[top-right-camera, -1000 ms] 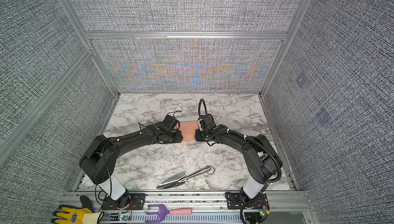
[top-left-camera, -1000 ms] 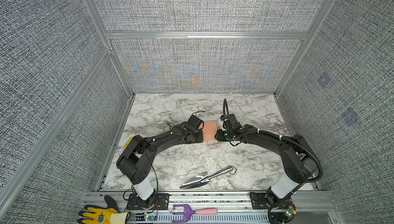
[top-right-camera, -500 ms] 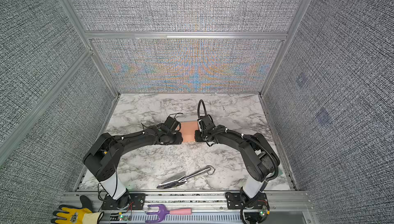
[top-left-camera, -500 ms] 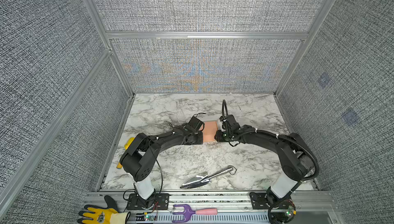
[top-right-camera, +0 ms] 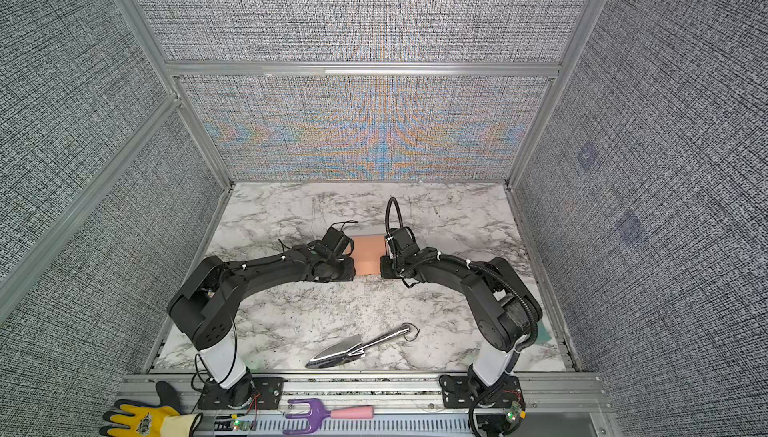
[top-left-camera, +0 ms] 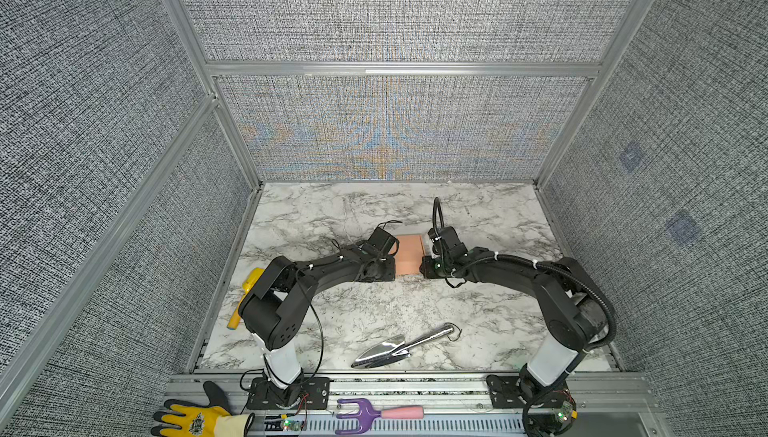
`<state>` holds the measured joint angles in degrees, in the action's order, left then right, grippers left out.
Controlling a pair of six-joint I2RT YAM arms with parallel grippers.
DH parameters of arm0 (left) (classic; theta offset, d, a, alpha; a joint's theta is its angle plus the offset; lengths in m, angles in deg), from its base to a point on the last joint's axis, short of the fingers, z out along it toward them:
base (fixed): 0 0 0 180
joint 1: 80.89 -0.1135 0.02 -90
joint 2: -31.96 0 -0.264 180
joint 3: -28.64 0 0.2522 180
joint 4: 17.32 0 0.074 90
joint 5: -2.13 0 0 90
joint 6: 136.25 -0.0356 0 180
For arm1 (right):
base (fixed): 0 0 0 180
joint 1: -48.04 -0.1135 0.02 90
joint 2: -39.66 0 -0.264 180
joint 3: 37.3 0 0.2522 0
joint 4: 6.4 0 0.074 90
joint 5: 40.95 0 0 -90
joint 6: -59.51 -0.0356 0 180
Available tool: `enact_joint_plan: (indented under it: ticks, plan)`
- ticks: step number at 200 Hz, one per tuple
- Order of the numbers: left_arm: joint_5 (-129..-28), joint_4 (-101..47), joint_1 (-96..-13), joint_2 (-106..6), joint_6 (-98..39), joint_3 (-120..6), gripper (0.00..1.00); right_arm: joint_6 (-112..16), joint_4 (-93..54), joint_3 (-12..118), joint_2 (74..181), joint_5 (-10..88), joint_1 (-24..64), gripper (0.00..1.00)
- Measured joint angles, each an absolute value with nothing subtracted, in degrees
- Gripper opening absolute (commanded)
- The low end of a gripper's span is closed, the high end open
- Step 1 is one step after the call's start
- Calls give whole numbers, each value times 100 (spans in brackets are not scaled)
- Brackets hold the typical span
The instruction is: Fold the paper box
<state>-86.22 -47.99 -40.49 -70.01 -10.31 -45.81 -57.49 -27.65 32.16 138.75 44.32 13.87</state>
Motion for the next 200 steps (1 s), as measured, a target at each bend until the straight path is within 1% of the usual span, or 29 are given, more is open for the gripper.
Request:
enact_joint_plan:
  ticks: [35, 61, 76, 107, 136, 177, 200]
  plan:
    - [-8627, -4840, -4049, -6885, -1120, -4592, 49, -5701, -2710, 3111, 13597, 4526, 1378, 30]
    - [-8642, -4884, -4051, -6684, -1193, -4631, 53, -5554, -2702, 3081, 13261, 4622, 1376, 38]
    - [-8648, -4910, -4053, -6628, -1243, -4673, 53, -5456, -2702, 3079, 13077, 4668, 1374, 41]
    - [-8686, -4932, -4053, -6503, -1339, -4675, 53, -5255, -2776, 3188, 12939, 4756, 1389, 42]
    - [-8681, -4884, -4025, -6306, -1536, -4531, 50, -5113, -2953, 3664, 13180, 4769, 1499, 42]
    - [-8517, -4670, -3857, -5871, -1944, -4100, 45, -4938, -3172, 4617, 13925, 4668, 1698, 42]
    - [-8347, -4460, -3741, -5828, -2145, -3943, 43, -4846, -3235, 5111, 14434, 4515, 1791, 42]
